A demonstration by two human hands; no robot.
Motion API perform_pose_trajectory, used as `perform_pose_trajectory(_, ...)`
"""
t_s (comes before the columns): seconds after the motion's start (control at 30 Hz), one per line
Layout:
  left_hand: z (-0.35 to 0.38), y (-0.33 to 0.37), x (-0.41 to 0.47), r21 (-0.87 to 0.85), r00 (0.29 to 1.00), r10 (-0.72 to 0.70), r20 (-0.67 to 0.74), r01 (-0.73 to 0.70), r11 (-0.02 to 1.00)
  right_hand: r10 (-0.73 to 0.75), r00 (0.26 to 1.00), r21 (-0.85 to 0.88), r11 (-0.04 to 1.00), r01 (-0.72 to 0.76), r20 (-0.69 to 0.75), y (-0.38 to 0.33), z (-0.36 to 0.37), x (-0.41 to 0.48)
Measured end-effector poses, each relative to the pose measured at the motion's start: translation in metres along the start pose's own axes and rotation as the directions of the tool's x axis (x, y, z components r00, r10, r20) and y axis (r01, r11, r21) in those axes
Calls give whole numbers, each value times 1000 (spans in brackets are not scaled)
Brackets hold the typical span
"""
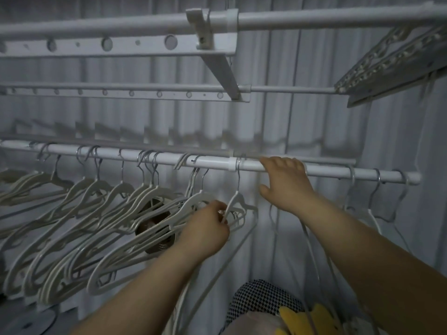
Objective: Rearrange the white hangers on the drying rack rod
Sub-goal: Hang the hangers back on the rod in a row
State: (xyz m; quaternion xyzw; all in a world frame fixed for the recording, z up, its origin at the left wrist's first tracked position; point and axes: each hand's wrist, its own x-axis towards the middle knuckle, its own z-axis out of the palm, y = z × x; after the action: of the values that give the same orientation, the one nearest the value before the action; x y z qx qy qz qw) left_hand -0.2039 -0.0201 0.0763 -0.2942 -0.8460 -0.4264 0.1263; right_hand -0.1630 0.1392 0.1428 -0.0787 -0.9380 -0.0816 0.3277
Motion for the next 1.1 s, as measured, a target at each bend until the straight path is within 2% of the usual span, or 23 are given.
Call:
perform_pose_trajectory(0.1,6,-4,3,-36,999,-34,16,35,999,-8,1000,8,1000,8,-6,0,0,0)
perform_pose_trajectory(0.27,4,-10,2,-3,1000,-6,11,6,1000,-3,1000,55,998,4,-29,-9,2,1)
perform_pose_trajectory(0.33,-1,-12,1,71,999,17,-31,-15,997,-38,998,88,995,42,-40,-18,4,3)
perform_pose_trajectory(0.47,-17,-22,-8,282,953,172,-250,-98,954,-79,996,129,988,85,-47,-29,8,8)
perform_pose_trajectory(0.53,-25,-34,-11,404,936,191,-296,-59,913,-76,996,122,989,82,-49,-30,10,9)
perform_pose_trajectory(0.67,-36,-56,-15,549,966,96,-239,53,834,-67,997,113,991,72,-47,-33,13,12)
perform_pose_trajectory(0.8,-38,-70,-17,545,978,4,-206,111,831,-64,997,109,992,68,-43,-35,13,13)
perform_pose_trajectory(0.9,-40,-78,-20,573,984,-12,-179,114,811,-73,996,101,992,78,-56,-33,14,12)
perform_pose_trajectory(1.1,-42,-79,-15,521,984,9,-176,85,849,-92,994,93,991,98,-61,-29,13,9)
